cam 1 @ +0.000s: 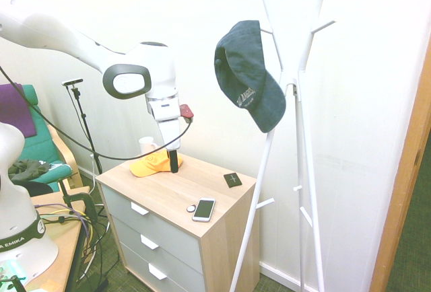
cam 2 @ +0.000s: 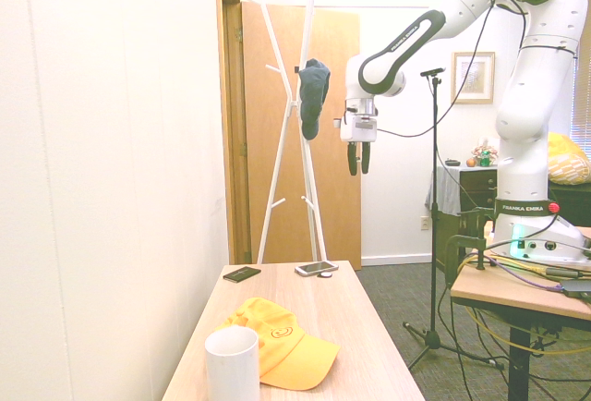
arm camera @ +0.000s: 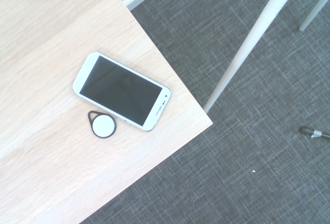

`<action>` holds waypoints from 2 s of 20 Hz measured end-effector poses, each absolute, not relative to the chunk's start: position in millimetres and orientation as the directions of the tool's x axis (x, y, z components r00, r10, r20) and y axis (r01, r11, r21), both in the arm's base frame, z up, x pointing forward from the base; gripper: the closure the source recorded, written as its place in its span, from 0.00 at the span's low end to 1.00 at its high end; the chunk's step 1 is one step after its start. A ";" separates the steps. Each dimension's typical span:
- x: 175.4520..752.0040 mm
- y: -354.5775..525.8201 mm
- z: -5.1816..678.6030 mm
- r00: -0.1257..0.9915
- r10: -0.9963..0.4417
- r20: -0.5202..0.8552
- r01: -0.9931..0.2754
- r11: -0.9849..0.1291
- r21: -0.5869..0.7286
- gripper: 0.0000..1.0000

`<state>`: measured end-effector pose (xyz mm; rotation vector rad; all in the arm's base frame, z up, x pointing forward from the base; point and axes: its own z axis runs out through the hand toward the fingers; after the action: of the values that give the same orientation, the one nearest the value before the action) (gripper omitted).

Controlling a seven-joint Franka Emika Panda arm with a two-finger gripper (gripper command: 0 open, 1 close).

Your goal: Hang the cap

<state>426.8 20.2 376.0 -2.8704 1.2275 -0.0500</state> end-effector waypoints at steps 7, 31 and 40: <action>425.2 85.4 355.3 0.759 -0.651 0.023 -0.651 -0.759 -0.013 0.00; 437.0 274.7 131.9 0.927 -0.367 0.084 -0.371 -0.927 0.052 1.00; 440.8 268.2 129.5 0.919 -0.384 0.088 -0.389 -0.920 0.056 1.00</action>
<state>440.8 268.2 129.5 -3.1481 0.6345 -0.1205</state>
